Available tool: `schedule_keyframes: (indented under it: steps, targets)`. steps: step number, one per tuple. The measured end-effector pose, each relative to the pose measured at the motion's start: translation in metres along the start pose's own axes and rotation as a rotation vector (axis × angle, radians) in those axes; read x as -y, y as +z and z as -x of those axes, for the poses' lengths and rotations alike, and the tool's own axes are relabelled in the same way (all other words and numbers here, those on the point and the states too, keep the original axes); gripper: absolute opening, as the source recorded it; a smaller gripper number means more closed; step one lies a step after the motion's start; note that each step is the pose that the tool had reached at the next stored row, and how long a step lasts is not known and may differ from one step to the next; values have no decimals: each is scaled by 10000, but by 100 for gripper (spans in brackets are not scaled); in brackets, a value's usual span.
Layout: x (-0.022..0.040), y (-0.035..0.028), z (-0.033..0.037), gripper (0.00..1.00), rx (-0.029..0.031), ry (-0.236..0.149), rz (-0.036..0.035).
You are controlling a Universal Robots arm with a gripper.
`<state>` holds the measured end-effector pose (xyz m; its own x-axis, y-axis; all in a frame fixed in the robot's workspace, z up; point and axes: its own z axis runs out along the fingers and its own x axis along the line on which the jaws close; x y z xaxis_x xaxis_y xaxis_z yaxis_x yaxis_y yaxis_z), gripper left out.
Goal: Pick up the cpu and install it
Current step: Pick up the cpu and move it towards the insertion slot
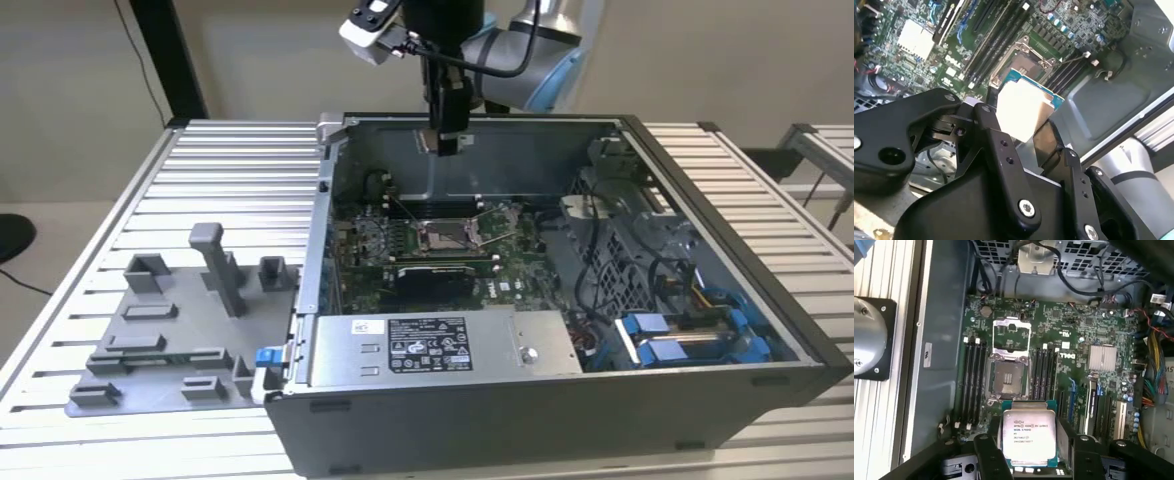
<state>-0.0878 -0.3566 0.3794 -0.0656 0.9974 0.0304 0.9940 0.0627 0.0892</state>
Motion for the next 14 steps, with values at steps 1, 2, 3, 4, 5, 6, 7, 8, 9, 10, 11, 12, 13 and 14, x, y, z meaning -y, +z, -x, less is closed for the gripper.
schedule_keyframes:
  steps: [1,2,3,4,5,6,7,8,9,10,11,12,13,14]
  targets:
    - [0,0,0,0,16,169,4]
    - [0,0,0,0,31,331,8]
    - [0,0,0,0,43,465,13]
    - [0,0,0,0,53,570,16]
    - [0,0,0,0,59,657,19]
    - [0,1,0,0,64,721,21]
    - [0,1,0,0,66,739,22]
    - [0,0,0,0,67,739,21]
    - [0,0,0,0,67,740,22]
    - [0,0,0,0,68,741,21]
    - [0,1,0,0,69,751,22]
    - [0,4,-1,0,73,812,25]
    - [1,10,-1,0,81,912,28]
    - [1,15,-8,0,90,983,28]
